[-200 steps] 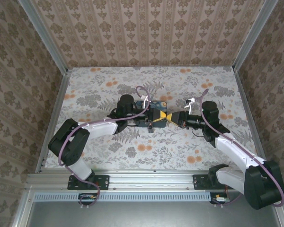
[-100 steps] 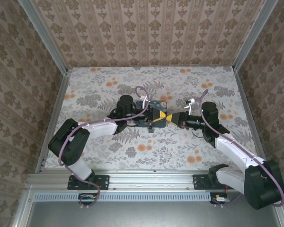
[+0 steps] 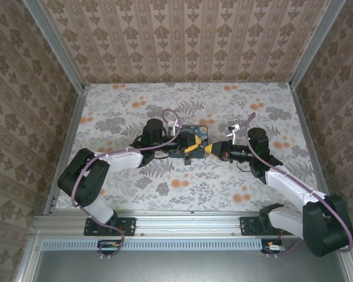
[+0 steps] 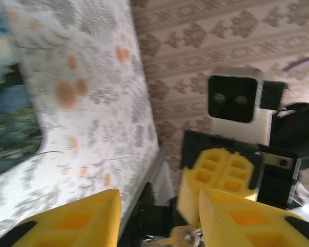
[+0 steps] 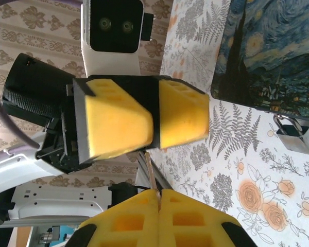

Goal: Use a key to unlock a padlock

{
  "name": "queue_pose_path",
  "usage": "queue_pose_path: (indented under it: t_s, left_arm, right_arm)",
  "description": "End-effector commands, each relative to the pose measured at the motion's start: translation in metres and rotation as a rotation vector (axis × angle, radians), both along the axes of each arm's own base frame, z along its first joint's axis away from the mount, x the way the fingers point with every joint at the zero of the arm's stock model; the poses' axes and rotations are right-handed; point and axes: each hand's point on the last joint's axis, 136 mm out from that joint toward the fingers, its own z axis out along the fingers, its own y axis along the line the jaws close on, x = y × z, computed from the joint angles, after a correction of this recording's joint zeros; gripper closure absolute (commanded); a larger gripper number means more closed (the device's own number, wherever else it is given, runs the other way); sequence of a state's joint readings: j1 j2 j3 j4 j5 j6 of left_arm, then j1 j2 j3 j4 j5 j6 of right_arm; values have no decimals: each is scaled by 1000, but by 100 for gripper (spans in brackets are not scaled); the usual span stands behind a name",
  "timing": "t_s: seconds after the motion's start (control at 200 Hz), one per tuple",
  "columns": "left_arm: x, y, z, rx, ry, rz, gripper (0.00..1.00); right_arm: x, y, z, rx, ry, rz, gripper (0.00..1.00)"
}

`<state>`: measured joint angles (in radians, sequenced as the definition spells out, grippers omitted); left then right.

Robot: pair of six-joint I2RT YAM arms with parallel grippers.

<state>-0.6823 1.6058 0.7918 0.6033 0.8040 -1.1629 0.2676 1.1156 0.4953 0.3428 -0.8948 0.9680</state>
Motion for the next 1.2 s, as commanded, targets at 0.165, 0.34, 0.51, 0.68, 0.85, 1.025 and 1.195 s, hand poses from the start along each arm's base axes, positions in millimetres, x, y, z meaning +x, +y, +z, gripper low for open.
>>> queue_pose_path:
  t_s: [0.165,0.34,0.51,0.68,0.85,1.025,1.195]
  left_arm:
    - [-5,62,-30,496,-191,151,52]
    - [-35,77,-82,791,-280,152,51]
    - [-35,63,-107,929,-366,166,49]
    - [-22,56,-131,1032,-389,223,45]
    - [-7,40,-144,1054,-404,241,44]
    - [1,29,-152,1068,-398,255,42]
    - [7,28,-156,1082,-376,298,46]
  right_arm:
    - [7,-2,-10,-63,8,-11,100]
    - [17,-16,-19,-130,45,-79,100]
    - [17,-42,-24,-191,75,-170,100]
    - [10,-53,-18,-203,57,-199,100]
    - [11,-53,-17,-198,57,-195,100]
    - [14,-52,-17,-188,52,-184,100]
    - [17,-50,-21,-182,58,-175,100]
